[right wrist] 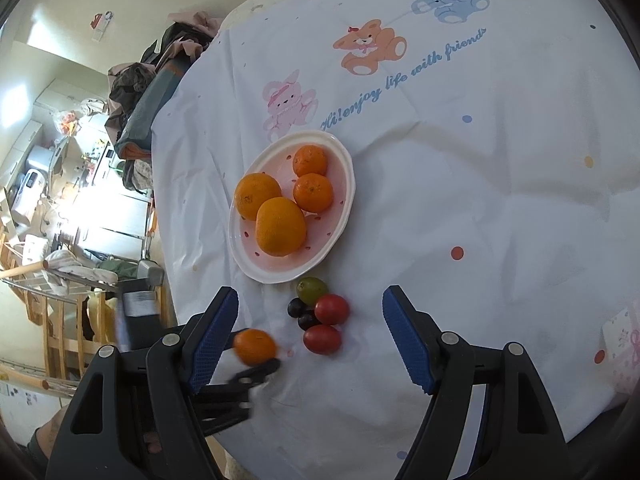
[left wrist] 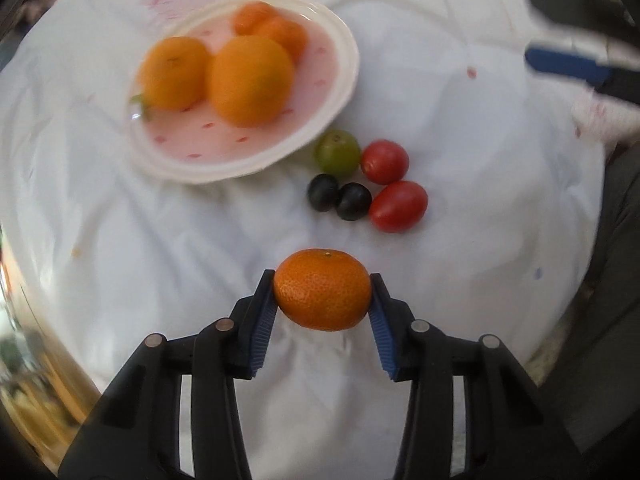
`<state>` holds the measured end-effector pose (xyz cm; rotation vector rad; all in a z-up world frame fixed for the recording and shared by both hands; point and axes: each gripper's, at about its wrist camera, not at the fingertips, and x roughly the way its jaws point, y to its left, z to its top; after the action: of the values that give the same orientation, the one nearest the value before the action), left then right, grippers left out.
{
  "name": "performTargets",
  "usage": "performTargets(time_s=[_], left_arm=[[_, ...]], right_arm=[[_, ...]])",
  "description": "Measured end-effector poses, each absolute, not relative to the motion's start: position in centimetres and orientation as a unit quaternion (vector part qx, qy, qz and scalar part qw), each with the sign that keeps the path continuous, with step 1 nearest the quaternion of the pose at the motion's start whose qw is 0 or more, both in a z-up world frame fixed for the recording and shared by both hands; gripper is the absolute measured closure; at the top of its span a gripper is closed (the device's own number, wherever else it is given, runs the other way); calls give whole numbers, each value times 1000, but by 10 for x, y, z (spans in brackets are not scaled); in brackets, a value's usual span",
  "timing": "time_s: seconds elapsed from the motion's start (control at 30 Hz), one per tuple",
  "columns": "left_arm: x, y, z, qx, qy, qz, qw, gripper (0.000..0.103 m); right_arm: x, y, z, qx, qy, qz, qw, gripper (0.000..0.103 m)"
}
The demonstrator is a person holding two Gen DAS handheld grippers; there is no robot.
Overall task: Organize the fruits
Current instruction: 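Lift the tangerine with the left gripper while the right gripper grasps a red tomato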
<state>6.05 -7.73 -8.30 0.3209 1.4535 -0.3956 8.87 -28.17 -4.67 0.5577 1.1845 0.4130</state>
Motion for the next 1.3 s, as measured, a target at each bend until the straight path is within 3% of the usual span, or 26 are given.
performTargets(time_s=[0.3,0.67,0.87,1.3], left_arm=[[48,-26,-36,17,610,-62,790,63],[60,7,-66,-69,618,-1,783,63],[63,8,-73,-78,621,12,780,63],[65,-6,-66,-62,610,-10,790,63]], right_arm=[[86,-272,-56,234,564,182,771,26],[83,-249,-89,211,607,195,741,26],[82,-223,-106,138,628,192,741,40],[78,-182,-132,50,629,197,750,45]])
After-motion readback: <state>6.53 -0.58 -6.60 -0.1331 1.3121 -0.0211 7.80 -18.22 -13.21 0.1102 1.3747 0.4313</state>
